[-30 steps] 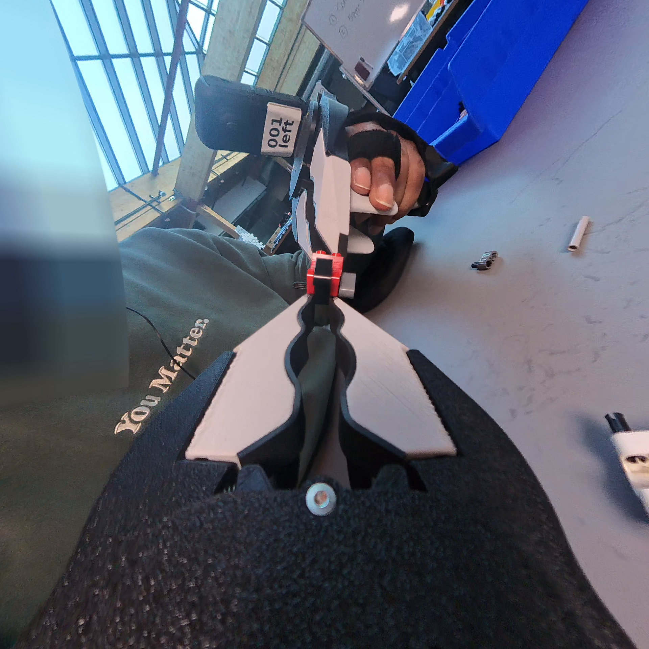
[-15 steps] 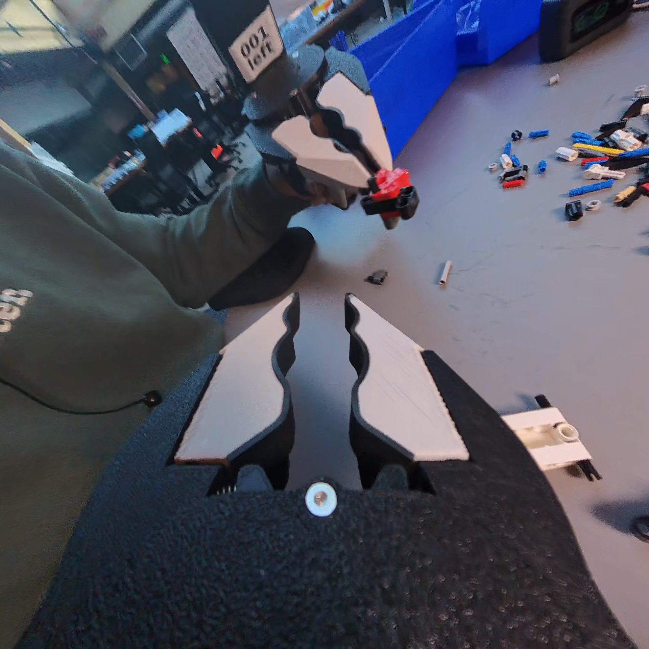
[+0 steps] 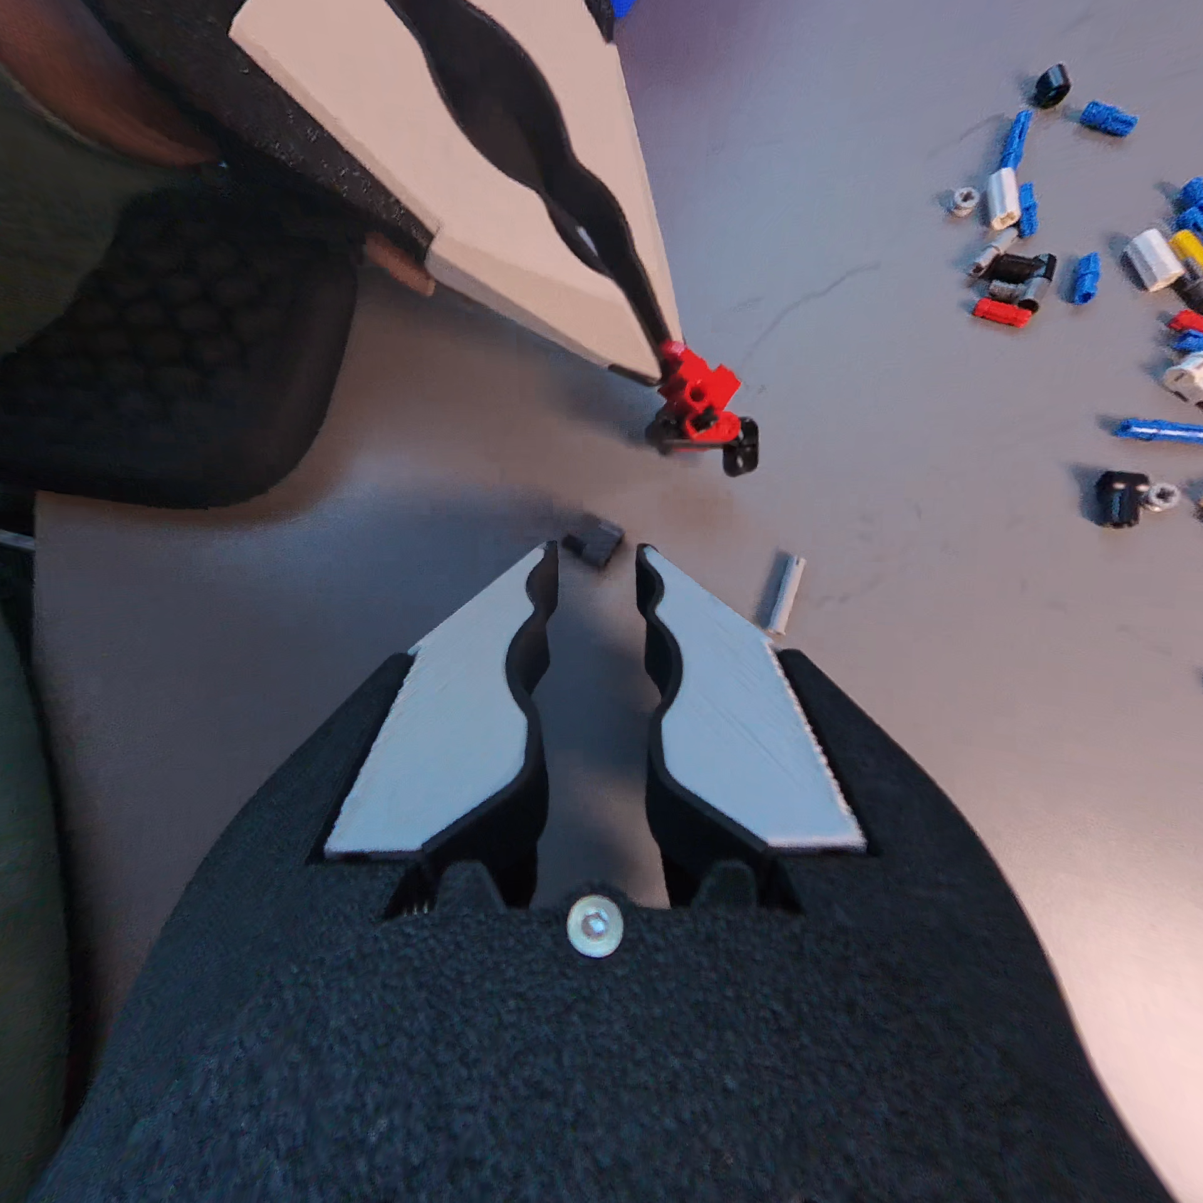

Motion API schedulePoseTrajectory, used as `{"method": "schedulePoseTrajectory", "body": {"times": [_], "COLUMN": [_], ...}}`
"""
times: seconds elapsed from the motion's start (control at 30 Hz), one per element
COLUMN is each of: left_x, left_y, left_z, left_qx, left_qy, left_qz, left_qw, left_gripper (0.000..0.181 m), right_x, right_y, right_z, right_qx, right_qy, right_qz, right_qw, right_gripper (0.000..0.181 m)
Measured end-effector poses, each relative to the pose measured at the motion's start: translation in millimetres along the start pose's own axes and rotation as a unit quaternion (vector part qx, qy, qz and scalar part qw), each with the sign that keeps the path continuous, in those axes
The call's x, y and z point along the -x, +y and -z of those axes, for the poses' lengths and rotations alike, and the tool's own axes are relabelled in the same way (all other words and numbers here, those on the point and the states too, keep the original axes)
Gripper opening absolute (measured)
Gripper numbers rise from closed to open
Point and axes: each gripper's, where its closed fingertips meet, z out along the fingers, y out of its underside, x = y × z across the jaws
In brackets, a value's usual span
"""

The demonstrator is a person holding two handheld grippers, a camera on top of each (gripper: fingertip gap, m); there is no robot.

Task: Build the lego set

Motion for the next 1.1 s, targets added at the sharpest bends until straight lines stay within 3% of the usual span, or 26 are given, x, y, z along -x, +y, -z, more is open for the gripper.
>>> {"method": "schedulePoseTrajectory", "body": {"times": [0.2, 0.53, 0.63, 0.8, 0.93, 1.03, 1.1], "left_x": [-8.4, -49.2, -53.8, -34.0, -20.1, -25.6, -31.1], "left_y": [10.3, 19.8, 17.0, 1.7, -8.0, -0.5, 3.2], "left_z": [-3.6, -16.3, -13.0, 5.2, -4.5, -19.7, -28.1], "left_qx": [0.016, 0.081, 0.097, 0.064, 0.052, 0.086, 0.098], "left_qy": [0.018, 0.083, 0.117, 0.148, 0.165, 0.182, 0.177], "left_qz": [-0.015, -0.104, -0.064, 0.048, 0.080, 0.067, 0.047], "left_qw": [1.000, 0.988, 0.986, 0.986, 0.982, 0.977, 0.978], "left_gripper": [0.003, 0.013, 0.020, 0.031, 0.046, 0.042, 0.028], "right_x": [0.3, 6.0, 3.9, 5.7, 8.2, 10.1, 10.5], "right_y": [0.6, 55.9, 63.7, 64.5, 62.8, 65.4, 66.8], "right_z": [-8.0, 54.5, 64.2, 67.9, 65.3, 68.0, 73.2], "right_qx": [0.039, 0.025, 0.015, -0.012, -0.020, -0.020, -0.025], "right_qy": [0.002, -0.009, -0.001, -0.003, -0.011, -0.008, -0.007], "right_qz": [0.031, 0.133, 0.119, 0.109, 0.113, 0.119, 0.117], "right_qw": [0.999, 0.991, 0.993, 0.994, 0.993, 0.993, 0.993], "right_gripper": [0.016, 0.010, 0.010, 0.010, 0.010, 0.010, 0.010]}}
